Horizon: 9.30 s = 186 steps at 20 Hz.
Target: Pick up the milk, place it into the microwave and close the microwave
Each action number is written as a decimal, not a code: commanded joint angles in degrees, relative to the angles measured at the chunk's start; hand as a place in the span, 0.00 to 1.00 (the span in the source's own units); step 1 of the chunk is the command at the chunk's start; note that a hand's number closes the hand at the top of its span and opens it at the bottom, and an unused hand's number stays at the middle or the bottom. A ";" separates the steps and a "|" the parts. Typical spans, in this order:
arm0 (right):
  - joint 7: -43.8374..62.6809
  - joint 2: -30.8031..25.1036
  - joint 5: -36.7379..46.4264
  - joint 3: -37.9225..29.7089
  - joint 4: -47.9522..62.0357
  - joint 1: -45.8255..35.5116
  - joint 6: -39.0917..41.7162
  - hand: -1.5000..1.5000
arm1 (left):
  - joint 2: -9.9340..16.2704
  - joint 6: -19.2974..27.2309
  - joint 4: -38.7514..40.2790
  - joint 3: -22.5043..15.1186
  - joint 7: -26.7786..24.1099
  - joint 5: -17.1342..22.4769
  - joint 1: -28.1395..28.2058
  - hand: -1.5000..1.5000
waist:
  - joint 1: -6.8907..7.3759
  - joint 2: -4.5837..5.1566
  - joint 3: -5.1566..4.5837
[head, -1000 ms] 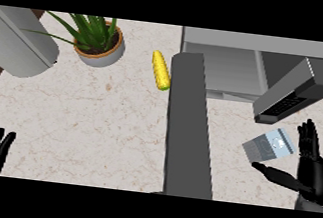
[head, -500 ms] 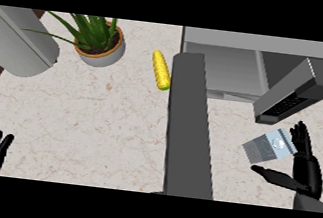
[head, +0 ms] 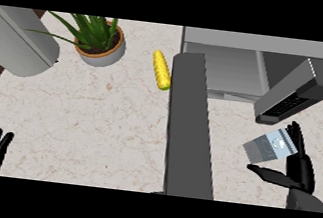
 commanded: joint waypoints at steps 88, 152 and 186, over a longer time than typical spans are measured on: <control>8.91 9.90 -6.40 9.11 5.07 -29.99 -23.36 1.00 | 1.97 -13.93 10.76 17.49 -3.17 7.44 -2.87 0.00 | 1.65 0.58 0.01; 16.83 3.96 8.35 14.37 20.79 -41.42 -53.68 0.00 | 7.69 -14.33 26.35 17.20 -2.48 4.74 -20.14 0.00 | 6.88 3.53 0.19; 0.23 9.96 -0.14 6.39 12.90 -26.84 -26.86 0.00 | 2.06 -18.07 17.32 11.35 -6.66 -0.86 -6.27 0.00 | 0.49 0.20 0.00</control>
